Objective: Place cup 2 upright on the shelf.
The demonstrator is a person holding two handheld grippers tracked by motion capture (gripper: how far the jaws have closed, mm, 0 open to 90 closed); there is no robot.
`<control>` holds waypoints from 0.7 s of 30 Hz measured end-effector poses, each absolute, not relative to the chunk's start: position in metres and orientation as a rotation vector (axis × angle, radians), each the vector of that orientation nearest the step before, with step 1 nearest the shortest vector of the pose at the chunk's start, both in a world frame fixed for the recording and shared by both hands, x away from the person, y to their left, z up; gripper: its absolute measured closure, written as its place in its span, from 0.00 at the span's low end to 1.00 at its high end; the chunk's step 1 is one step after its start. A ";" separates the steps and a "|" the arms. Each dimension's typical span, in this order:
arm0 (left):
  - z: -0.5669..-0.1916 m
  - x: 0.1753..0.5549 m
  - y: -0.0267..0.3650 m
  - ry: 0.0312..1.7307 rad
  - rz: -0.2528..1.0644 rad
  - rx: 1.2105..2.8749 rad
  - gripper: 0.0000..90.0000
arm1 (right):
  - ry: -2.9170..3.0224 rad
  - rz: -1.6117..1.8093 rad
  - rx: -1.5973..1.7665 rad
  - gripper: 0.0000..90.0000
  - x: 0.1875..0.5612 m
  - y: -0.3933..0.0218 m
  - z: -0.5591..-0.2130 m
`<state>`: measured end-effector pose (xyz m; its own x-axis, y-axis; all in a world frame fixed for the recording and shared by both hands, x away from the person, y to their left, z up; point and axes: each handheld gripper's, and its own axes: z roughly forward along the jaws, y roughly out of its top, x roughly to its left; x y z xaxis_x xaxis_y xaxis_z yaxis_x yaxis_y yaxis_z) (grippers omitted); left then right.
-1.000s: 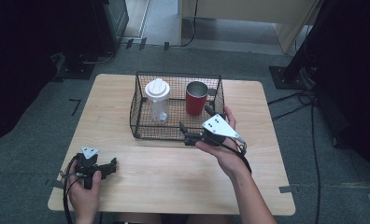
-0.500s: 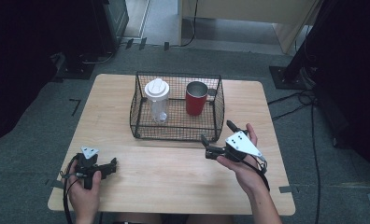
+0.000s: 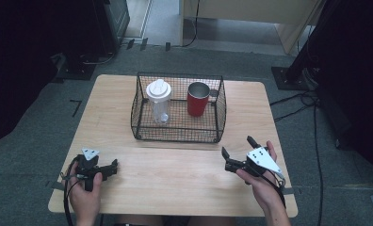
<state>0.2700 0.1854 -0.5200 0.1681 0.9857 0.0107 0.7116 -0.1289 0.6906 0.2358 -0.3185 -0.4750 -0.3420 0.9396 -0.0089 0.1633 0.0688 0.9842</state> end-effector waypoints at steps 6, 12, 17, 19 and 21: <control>-0.520 0.270 0.185 1.600 0.652 1.906 0.00 | 1.595 1.309 1.165 0.00 0.224 -0.339 -0.484; -0.520 0.270 0.185 1.600 0.652 1.906 0.00 | 1.574 1.265 1.203 0.00 0.214 -0.360 -0.492; -0.520 0.270 0.185 1.600 0.652 1.906 0.01 | 1.563 1.222 1.240 0.00 0.206 -0.376 -0.501; -0.520 0.270 0.185 1.600 0.653 1.903 0.00 | 1.558 1.208 1.256 0.00 0.202 -0.383 -0.506; -0.520 0.270 0.185 1.601 0.652 1.903 0.01 | 1.555 1.197 1.268 0.00 0.199 -0.387 -0.508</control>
